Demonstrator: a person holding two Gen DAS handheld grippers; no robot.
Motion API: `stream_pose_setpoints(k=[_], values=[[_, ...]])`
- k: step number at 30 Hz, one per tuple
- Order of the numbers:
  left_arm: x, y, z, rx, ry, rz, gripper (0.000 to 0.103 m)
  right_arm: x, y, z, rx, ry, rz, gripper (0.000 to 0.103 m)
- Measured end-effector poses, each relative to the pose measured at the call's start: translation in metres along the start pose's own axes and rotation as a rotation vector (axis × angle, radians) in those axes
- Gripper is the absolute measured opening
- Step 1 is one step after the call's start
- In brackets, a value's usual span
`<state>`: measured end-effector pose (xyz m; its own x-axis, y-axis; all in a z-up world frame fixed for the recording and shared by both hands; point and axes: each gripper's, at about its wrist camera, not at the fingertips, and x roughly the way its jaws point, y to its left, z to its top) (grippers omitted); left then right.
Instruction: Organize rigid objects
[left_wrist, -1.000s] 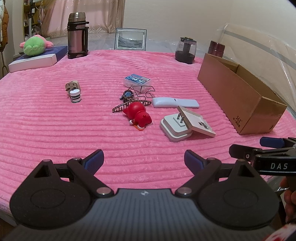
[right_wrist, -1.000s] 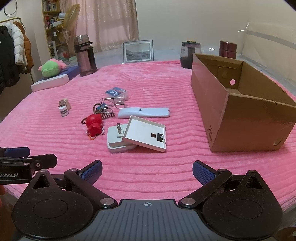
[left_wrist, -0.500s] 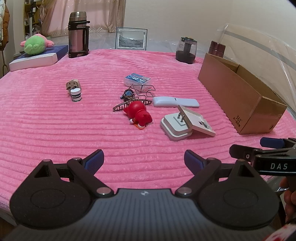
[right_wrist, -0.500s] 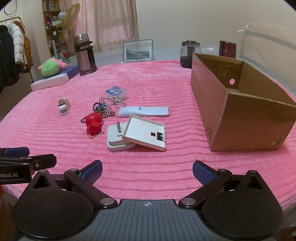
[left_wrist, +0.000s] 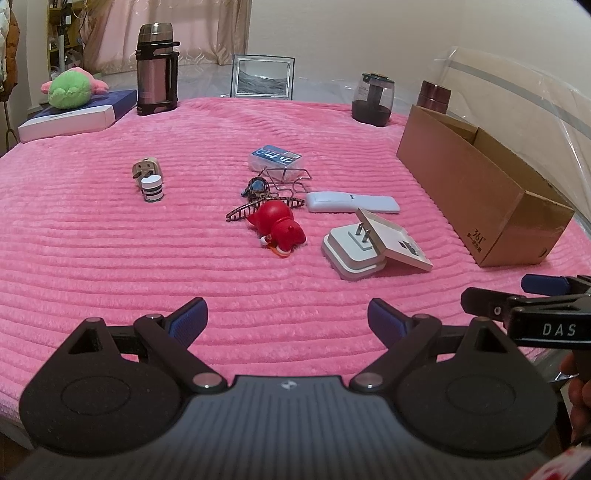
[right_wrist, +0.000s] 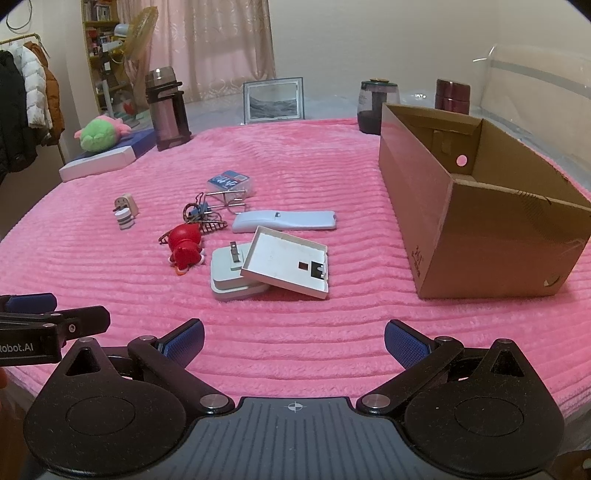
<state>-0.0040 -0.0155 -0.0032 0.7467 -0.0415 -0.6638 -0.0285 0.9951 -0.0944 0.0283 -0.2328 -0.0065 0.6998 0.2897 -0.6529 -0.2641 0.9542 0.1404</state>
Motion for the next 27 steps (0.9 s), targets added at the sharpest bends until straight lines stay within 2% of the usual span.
stream_pose_setpoints(k=[14,27], values=[[0.001,0.000,0.001,-0.001,0.001,-0.001,0.091,0.003,-0.004,0.002,0.009,0.000,-0.004,0.101],[0.021,0.005,0.005,0.008,0.013,0.005,0.091,0.017,-0.005,0.004,0.029,-0.015,0.016,0.101]])
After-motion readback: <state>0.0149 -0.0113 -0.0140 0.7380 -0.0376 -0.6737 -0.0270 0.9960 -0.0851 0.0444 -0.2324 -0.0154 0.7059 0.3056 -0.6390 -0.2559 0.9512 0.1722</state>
